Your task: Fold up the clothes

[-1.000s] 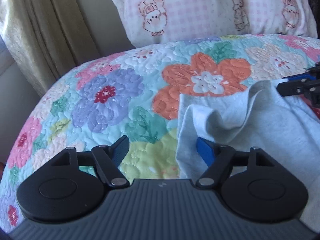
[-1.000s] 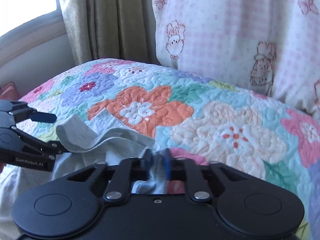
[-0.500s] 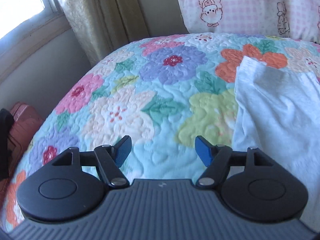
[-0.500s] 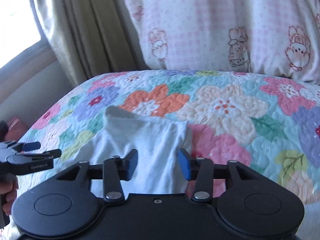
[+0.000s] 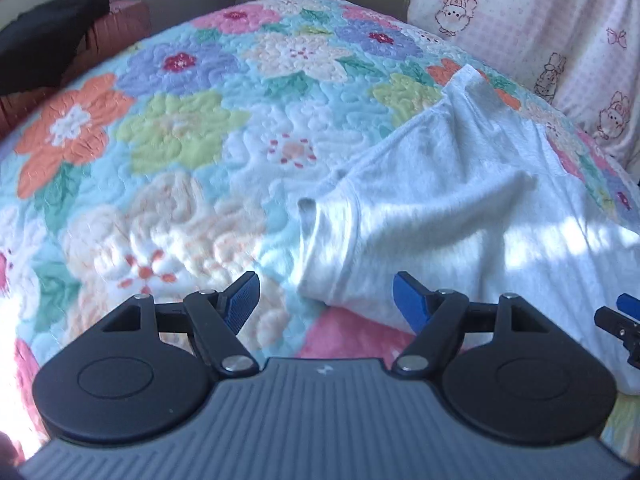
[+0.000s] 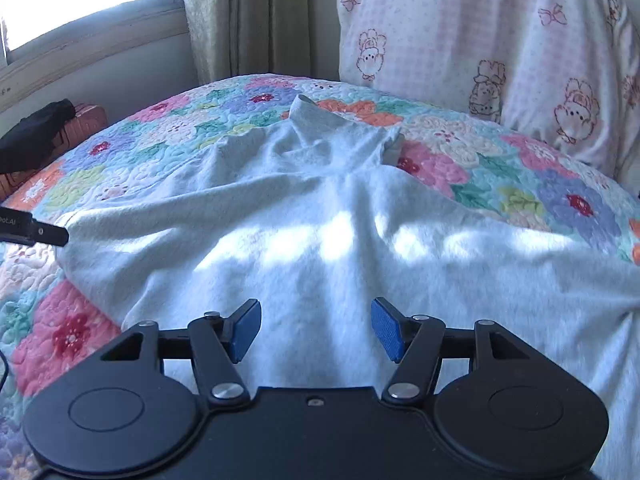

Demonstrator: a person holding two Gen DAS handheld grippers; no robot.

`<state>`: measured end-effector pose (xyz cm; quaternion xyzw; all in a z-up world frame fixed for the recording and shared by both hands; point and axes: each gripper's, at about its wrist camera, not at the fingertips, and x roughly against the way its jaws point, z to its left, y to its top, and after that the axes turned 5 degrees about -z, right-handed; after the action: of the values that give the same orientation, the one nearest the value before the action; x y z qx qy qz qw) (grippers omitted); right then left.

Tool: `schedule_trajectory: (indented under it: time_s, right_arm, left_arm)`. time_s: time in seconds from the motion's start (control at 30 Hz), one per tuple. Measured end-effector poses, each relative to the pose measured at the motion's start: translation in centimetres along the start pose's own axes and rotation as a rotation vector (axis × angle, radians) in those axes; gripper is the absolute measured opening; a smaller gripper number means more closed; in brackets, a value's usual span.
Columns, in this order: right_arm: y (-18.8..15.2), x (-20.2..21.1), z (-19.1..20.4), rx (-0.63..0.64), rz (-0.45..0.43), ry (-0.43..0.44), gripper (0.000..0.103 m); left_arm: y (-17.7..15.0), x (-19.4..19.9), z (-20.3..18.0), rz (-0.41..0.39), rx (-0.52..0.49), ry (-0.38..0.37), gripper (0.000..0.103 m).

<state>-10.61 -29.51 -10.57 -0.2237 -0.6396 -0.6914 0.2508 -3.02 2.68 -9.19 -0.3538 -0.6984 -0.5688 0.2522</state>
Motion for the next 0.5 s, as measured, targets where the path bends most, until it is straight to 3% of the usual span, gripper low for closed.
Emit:
schedule_trajectory:
  time_s: [0.07, 0.17, 0.27, 0.33, 0.37, 0.5]
  right_arm:
    - [-1.7, 1.8, -1.7, -0.064, -0.013, -0.037, 0.070]
    - [-3.8, 4.3, -3.4, -0.102, 0.007, -0.124, 0.070]
    - [-5.7, 7.0, -3.9, 0.048, 0.050, -0.275, 0.071]
    - [-7.5, 8.6, -4.3, 0.154, 0.025, -0.375, 0.089]
    - [-8.3, 9.1, -5.0, 0.164, 0.013, -0.393, 0.092]
    - [-9.7, 10.7, -8.2, -0.032, 0.035, -0.385, 0.093]
  left_arm:
    - [-1.1, 0.4, -0.2, 0.015, 0.018, -0.004, 0.071]
    - [-2.5, 2.1, 0.3, -0.059, 0.053, -0.007, 0.071]
    - [-2.6, 3.2, 0.6, -0.121, -0.020, 0.029, 0.070]
    - [-2.0, 3.2, 0.9, -0.136, -0.023, -0.005, 0.070]
    - [-1.7, 3.1, 0.9, -0.133, -0.021, -0.029, 0.070]
    - [-1.3, 3.0, 0.5, -0.116, -0.043, 0.003, 0.072]
